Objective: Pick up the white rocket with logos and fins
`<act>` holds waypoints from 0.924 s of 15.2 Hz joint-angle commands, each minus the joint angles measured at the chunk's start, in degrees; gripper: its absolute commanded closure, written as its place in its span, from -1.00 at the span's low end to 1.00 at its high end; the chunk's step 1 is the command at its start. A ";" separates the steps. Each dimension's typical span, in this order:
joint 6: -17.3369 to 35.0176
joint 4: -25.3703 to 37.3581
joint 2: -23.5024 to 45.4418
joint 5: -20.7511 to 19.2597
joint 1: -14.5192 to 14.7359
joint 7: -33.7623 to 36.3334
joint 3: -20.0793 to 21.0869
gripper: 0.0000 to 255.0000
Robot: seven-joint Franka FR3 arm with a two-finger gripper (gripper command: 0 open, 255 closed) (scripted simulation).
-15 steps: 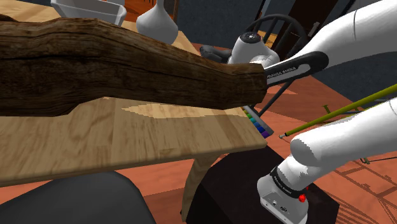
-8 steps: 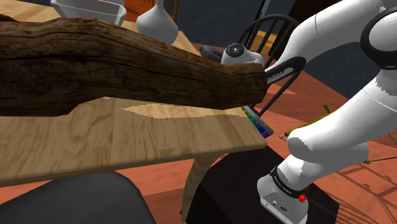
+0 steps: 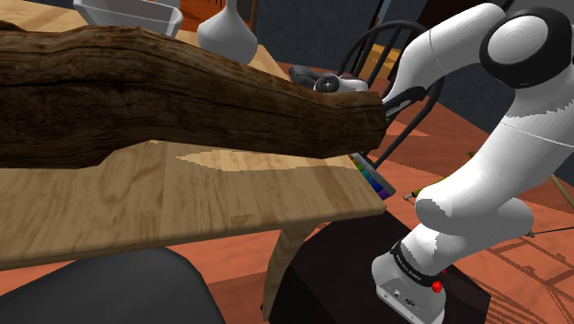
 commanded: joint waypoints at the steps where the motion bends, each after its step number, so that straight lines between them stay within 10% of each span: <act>1: -0.22 0.34 1.67 -2.32 0.31 2.31 -0.35 -1.00; 6: -0.53 0.83 4.26 -5.60 0.85 5.45 -0.93 -1.00; 7: -0.58 0.76 4.16 -5.49 0.88 5.43 -0.87 1.00; 14: -0.57 0.74 4.15 -5.50 0.88 5.44 -0.87 1.00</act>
